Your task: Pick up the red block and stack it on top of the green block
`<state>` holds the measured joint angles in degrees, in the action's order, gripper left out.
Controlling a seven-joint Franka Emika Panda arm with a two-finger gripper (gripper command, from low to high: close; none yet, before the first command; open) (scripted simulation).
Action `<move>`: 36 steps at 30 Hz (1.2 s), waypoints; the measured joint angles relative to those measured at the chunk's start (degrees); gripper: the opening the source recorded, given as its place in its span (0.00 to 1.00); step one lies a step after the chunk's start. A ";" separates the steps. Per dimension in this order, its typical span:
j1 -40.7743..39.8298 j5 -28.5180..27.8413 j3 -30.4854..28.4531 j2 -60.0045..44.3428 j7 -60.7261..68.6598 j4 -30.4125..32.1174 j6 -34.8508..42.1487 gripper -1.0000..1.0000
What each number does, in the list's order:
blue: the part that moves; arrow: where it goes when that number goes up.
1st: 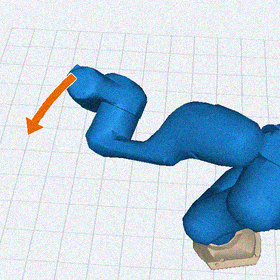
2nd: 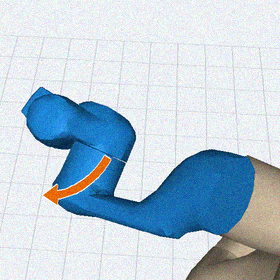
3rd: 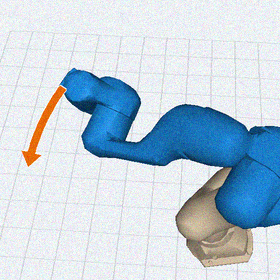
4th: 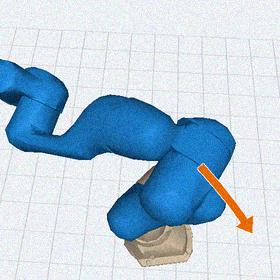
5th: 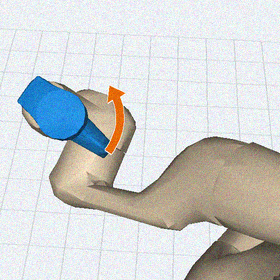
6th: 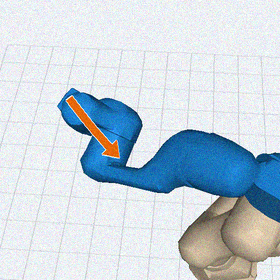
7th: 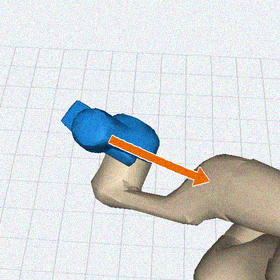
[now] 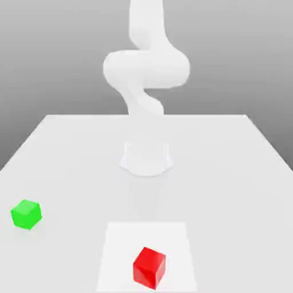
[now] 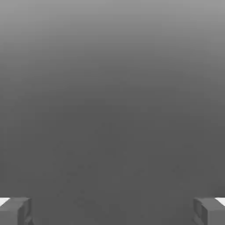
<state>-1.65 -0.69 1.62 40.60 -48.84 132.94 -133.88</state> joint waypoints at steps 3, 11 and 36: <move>-1.82 -1.03 1.83 -6.55 -3.87 1.46 -2.66 0.50; -5.34 -4.01 5.27 -23.29 -13.99 5.15 -9.31 0.50; -4.11 -6.31 3.69 -62.03 -29.31 9.73 -30.14 0.00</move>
<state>-5.76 -7.00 5.31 -21.42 -78.15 142.67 -164.02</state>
